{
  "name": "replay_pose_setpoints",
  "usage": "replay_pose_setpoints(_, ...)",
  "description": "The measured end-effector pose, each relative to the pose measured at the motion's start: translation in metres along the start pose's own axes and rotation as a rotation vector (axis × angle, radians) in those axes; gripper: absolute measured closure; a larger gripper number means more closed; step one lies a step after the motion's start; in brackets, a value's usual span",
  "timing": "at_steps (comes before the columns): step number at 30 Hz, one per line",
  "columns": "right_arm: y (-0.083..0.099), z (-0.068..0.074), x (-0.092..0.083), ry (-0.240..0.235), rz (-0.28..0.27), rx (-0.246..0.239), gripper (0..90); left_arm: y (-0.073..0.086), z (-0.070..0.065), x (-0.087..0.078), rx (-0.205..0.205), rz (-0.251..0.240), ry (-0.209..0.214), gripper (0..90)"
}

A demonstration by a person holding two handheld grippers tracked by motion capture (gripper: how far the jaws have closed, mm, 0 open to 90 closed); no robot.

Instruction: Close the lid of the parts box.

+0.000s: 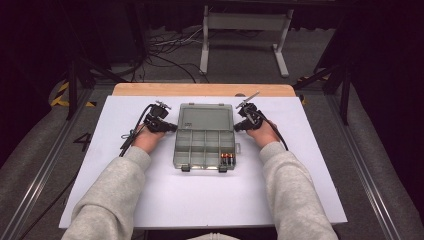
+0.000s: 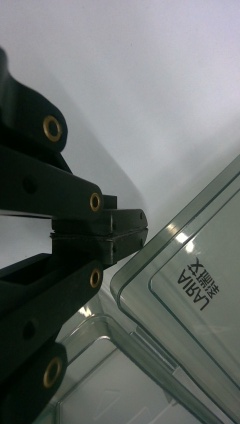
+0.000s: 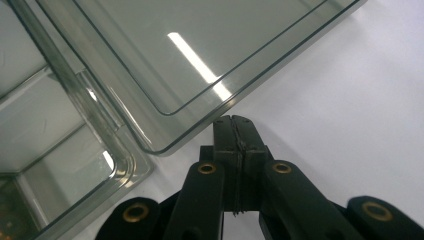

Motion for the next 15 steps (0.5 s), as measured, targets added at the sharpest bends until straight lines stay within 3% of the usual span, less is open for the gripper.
replay_pose_setpoints(15,-0.0069,-0.0016,0.0051,-0.008,-0.043,0.009,90.0,-0.0084,0.0008,0.0037,-0.007,-0.017,-0.018,89.4)
Point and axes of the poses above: each handheld gripper's, and its own axes: x roughly forward along the jaws, y roughly out of its underside, z roughly to its left, the point moved 1 cm from there along x, roughly forward along the jaws, and after that the axes turned 15 degrees about z, right-handed, at the moved point
